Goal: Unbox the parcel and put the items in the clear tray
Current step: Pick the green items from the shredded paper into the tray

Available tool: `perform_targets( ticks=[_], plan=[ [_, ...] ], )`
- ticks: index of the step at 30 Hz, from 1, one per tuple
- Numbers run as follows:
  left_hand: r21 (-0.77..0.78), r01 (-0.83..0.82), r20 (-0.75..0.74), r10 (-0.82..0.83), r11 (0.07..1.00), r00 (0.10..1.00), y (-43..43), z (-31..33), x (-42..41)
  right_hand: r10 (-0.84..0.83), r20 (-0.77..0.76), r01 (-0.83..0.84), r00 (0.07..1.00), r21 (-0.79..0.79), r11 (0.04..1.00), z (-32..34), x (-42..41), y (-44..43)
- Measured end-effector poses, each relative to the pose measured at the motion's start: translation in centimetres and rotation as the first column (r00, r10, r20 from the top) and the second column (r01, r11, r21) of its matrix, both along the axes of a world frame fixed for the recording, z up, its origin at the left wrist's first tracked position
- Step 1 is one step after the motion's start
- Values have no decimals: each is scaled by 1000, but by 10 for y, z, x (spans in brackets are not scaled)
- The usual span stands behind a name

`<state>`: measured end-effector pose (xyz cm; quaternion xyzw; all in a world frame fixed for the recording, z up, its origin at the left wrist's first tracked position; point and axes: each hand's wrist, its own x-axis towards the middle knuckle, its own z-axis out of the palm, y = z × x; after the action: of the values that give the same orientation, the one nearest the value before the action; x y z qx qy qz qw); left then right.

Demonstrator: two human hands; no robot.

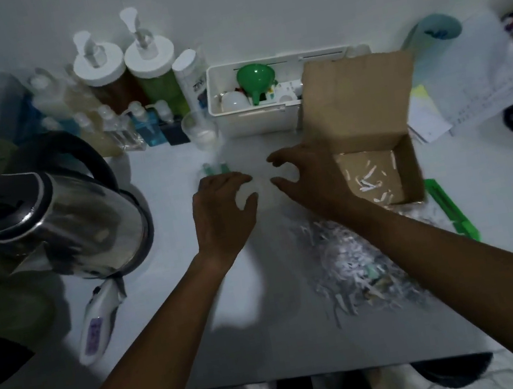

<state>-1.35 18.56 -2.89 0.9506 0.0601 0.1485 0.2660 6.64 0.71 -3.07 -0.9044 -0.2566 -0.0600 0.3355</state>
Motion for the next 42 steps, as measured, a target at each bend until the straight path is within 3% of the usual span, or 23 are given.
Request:
perform_targets(
  ticks=[5, 11, 18, 23, 32, 39, 42],
  plan=[
    [-36, 172, -22, -173, 984, 985, -91, 16, -23, -126, -36, 129, 991, 128, 983, 17, -40, -103],
    [-109, 239, -169, -255, 965, 952, -178, 13, -54, -231, -56, 236, 971, 111, 965, 15, -90, -200],
    [33, 172, -328, -152, 985, 932, -201, -4, -95, -26, -210, 7, 977, -91, 996, -11, -128, -232],
    [35, 75, -345, -58, 997, 937, -212, -6, -101, 59, -144, -83, 988, -171, 982, -21, -138, -235],
    [-172, -98, -497, -1, 980, 868, -210, -15, -93, -21, -190, -38, 981, -301, 953, -23, -129, -256],
    [-114, -159, -510, 79, 981, 856, -215, -16, -86, -60, -107, 37, 992, -205, 978, -14, -112, -229],
    [-130, -197, -495, 109, 972, 862, -214, -14, -84, -19, -176, -21, 984, -227, 974, -18, -98, -212]
  ],
)
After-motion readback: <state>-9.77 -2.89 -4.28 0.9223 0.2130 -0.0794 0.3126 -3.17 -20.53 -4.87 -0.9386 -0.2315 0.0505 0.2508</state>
